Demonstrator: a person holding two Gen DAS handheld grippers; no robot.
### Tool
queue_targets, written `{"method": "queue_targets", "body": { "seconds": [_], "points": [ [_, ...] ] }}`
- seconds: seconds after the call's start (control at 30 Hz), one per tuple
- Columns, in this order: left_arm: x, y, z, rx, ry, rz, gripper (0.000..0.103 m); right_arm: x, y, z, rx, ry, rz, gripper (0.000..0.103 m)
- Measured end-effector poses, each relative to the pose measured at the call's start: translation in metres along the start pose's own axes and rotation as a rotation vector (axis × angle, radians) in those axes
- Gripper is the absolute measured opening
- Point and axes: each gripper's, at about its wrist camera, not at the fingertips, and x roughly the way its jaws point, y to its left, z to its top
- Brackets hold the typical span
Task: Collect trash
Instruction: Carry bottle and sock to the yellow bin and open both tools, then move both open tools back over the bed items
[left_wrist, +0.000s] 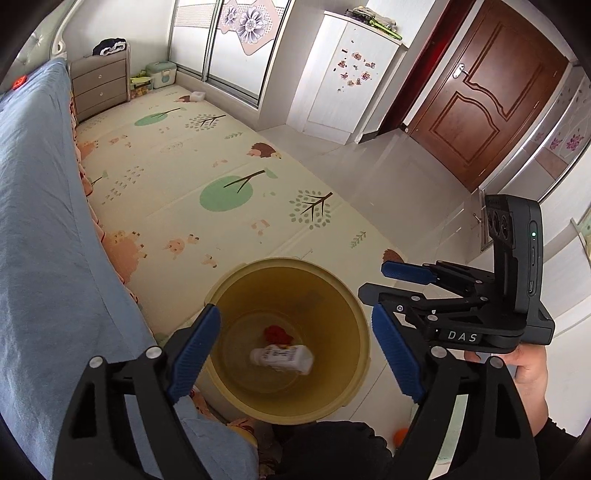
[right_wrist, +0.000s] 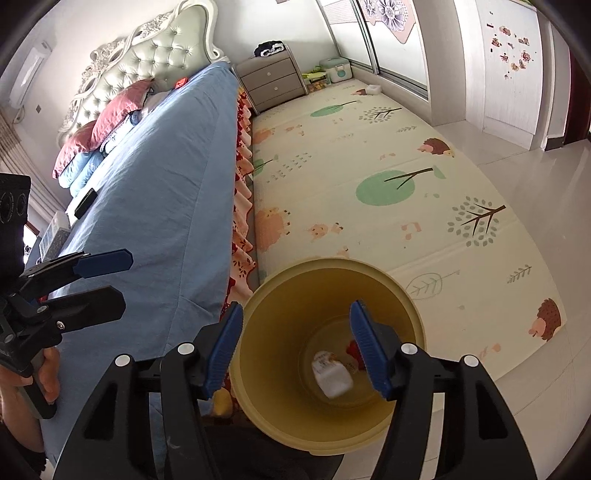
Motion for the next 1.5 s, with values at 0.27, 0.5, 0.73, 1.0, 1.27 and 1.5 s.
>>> {"method": "queue_targets", "body": {
  "seconds": [0.27, 0.5, 0.73, 1.0, 1.27, 1.5],
  "points": [
    [-0.015, -0.008, -0.003, 0.035, -0.018, -0.008, 0.084, -0.015, 0.014, 0.005, -0.021, -0.017, -0.017, 0.060],
    [-0.038, -0.008, -0.010, 0.033, -0.057, -0.010, 0.084, -0.029, 0.027, 0.003, -0.036, -0.031, -0.037, 0.060],
    [-0.077, 0.010, -0.029, -0.007, -0.126, 0.018, 0.084, -0.042, 0.063, 0.004, -0.083, -0.060, -0.006, 0.059],
    [-0.158, 0.056, -0.072, -0.067, -0.236, 0.146, 0.084, -0.043, 0.148, 0.005, -0.207, -0.086, 0.101, 0.059],
    [-0.250, 0.117, -0.127, -0.166, -0.318, 0.300, 0.084, -0.023, 0.247, -0.003, -0.333, -0.062, 0.223, 0.059],
    [-0.309, 0.169, -0.176, -0.226, -0.354, 0.393, 0.084, -0.008, 0.328, -0.015, -0.416, -0.036, 0.308, 0.059]
  ]
}}
